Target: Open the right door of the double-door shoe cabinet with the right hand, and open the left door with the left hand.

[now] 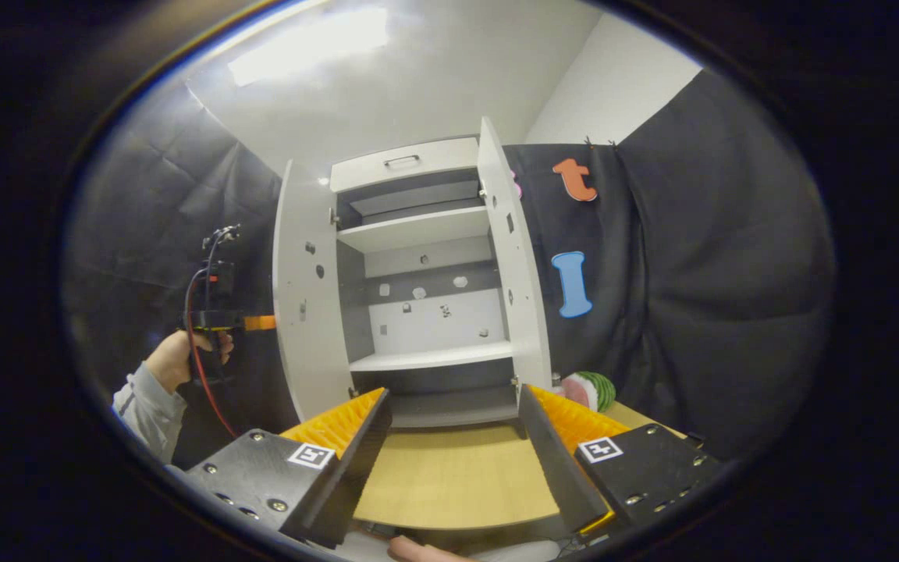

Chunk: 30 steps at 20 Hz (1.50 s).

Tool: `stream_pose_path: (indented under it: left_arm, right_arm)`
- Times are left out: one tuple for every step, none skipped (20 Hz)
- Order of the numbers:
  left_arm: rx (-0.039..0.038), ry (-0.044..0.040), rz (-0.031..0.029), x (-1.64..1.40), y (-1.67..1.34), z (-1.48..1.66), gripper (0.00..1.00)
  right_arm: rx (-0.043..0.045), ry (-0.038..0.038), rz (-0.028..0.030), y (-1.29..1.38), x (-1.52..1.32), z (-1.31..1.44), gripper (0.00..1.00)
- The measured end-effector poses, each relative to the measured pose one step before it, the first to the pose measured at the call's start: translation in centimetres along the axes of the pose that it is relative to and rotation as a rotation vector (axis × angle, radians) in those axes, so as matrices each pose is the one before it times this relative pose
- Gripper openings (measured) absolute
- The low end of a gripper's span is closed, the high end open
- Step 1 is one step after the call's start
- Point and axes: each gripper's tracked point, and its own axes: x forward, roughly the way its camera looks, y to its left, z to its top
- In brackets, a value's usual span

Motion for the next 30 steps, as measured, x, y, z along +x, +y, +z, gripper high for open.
stream_pose_path:
  left_arm:
    - [0.00999, 0.02191, 0.01929, -0.753, 0.098, -0.823, 0.67]
    - [0.00312, 0.02238, 0.00722, -0.57, -0.138, -0.851, 0.78]
    - [-0.01666, 0.01694, 0.01314, -0.317, -0.013, -0.671, 0.81]
    - [-0.00957, 0.02138, 0.00599, -0.462, -0.169, -0.615, 0.88]
    - [-0.01401, 0.01007, 0.00839, -0.409, 0.009, -0.679, 0.9]
    - [-0.00926, -0.00375, 0.00411, -0.511, -0.146, -0.153, 0.91]
    - [-0.00743, -0.00747, 0.00257, -0.62, -0.338, -0.155, 0.92]
    - [-0.00434, -0.01186, 0.00438, -0.722, -0.278, 0.041, 0.92]
    - [0.00054, -0.02069, 0.00441, -0.652, -0.202, 0.116, 0.94]
    - [0.00273, -0.01958, -0.00304, -0.828, -0.456, 0.275, 0.95]
    - [0.00209, -0.01775, 0.00133, -0.859, -0.554, 0.156, 0.95]
    - [0.00246, -0.01092, -0.0053, -0.884, -0.576, 0.18, 0.93]
    - [-0.00198, -0.00918, -0.00759, -0.927, -0.772, 0.027, 0.95]
    - [-0.01024, -0.01238, -0.00614, -0.986, -0.761, 0.214, 0.95]
    - [-0.00192, -0.02178, -0.00409, -1.038, -0.627, 0.428, 0.94]
    - [-0.00103, -0.02152, -0.00563, -0.92, -0.675, 0.421, 0.94]
    - [-0.00721, -0.02459, -0.00235, -0.85, -0.649, 0.386, 0.94]
    - [-0.00691, -0.00931, -0.00949, -0.899, -0.787, 0.147, 0.95]
    - [-0.00296, 0.00069, -0.0212, -0.863, -1.096, -0.354, 0.93]
    - [-0.00649, 0.0046, -0.01838, -0.853, -0.996, -0.354, 0.94]
    - [-0.01232, -0.00532, -0.00947, -0.575, -0.761, 0.039, 0.95]
    - [-0.01165, -0.00525, -0.00763, -0.694, -0.767, -0.089, 0.94]
    - [-0.00837, -0.00203, -0.00329, -0.549, -0.59, -0.205, 0.95]
    - [-0.00254, 0.00048, -0.0004, -0.526, -0.417, -0.19, 0.94]
    - [0.00503, 0.00307, 0.00544, -0.389, -0.399, -0.164, 0.93]
    - [0.01222, -0.00105, 0.01451, -0.289, -0.167, -0.088, 0.95]
    - [0.01367, 0.00651, 0.01908, -0.164, 0.05, -0.045, 0.95]
    - [0.00801, 0.01279, 0.0217, -0.236, 0.027, -0.297, 0.95]
    - [-0.0023, 0.00016, 0.01916, -0.072, -0.109, 0.092, 0.95]
    - [-0.00747, -0.00193, 0.00412, -0.065, -0.265, 0.143, 0.94]
  right_arm:
    - [-0.00472, -0.00038, -0.00973, -0.201, 0.003, -0.074, 0.98]
    - [-0.00197, 0.00263, -0.002, -0.013, 0.029, -0.054, 0.97]
    - [-0.00015, 0.00361, 0.00298, 0.144, 0.067, -0.107, 0.97]
    - [-0.00094, 0.00563, 0.00503, 0.084, -0.064, -0.131, 0.98]
    - [-0.00101, 0.00276, 0.00235, 0.048, -0.057, -0.061, 0.98]
    - [-0.00172, 0.00072, -0.00309, -0.122, -0.054, 0.004, 0.98]
    - [-0.00413, 0.00201, -0.00365, -0.092, 0.068, -0.001, 0.98]
    - [-0.00508, 0.00329, -0.00281, -0.078, 0.103, -0.105, 0.98]
    - [-0.00047, 0.00431, -0.00197, 0.024, 0.065, -0.058, 0.98]
    - [0.00937, -0.00049, 0.01024, 0.239, -0.065, -0.028, 1.0]
    - [0.01209, -0.01326, 0.02673, 0.607, 0.234, 0.15, 0.98]
    - [0.00162, -0.01091, 0.02108, 0.428, 0.266, 0.195, 0.98]
    - [-0.01585, 0.00437, 0.00578, -0.102, 0.279, -0.061, 0.98]
    - [-0.02759, 0.01699, -0.01279, -0.572, 0.142, -0.302, 0.98]
    - [-0.02173, 0.01949, -0.00838, -0.583, -0.079, -0.256, 0.98]
    - [-0.01626, 0.01602, -0.00614, -0.227, -0.271, -0.127, 0.98]
    - [-0.00705, 0.00994, -0.00175, -0.062, -0.019, -0.109, 0.98]
    - [0.00899, 0.00572, 0.00242, 0.025, 0.044, 0.003, 0.98]
    - [0.01238, 0.00466, 0.00853, 0.167, 0.101, 0.13, 0.98]
    - [0.01458, 0.0034, 0.01027, 0.343, 0.222, -0.126, 0.98]
    - [0.00682, 0.01056, 0.00924, 0.184, 0.101, -0.073, 0.98]
    - [-0.00841, 0.00992, 0.00629, 0.034, -0.026, -0.036, 0.98]
    - [-0.01973, 0.0036, 0.00569, -0.122, -0.032, 0.119, 0.98]
    - [-0.0267, -0.01464, -0.00528, -0.454, 0.065, 0.496, 0.98]
    - [-0.01121, -0.01245, -0.00818, -0.45, 0.181, 0.461, 0.98]
    - [-0.0119, -0.0073, 0.0017, 0.021, 0.237, 0.08, 0.98]
    - [0.00061, -0.00899, 0.01122, 0.155, 0.199, 0.339, 0.98]
    - [0.00674, 0.00353, -0.00359, 0.072, 0.265, 0.003, 0.98]
    - [0.00554, 0.00869, -0.01002, -0.147, -0.067, -0.067, 0.98]
    - [-0.0151, 0.00729, -0.01778, -0.343, -0.163, -0.07, 0.98]
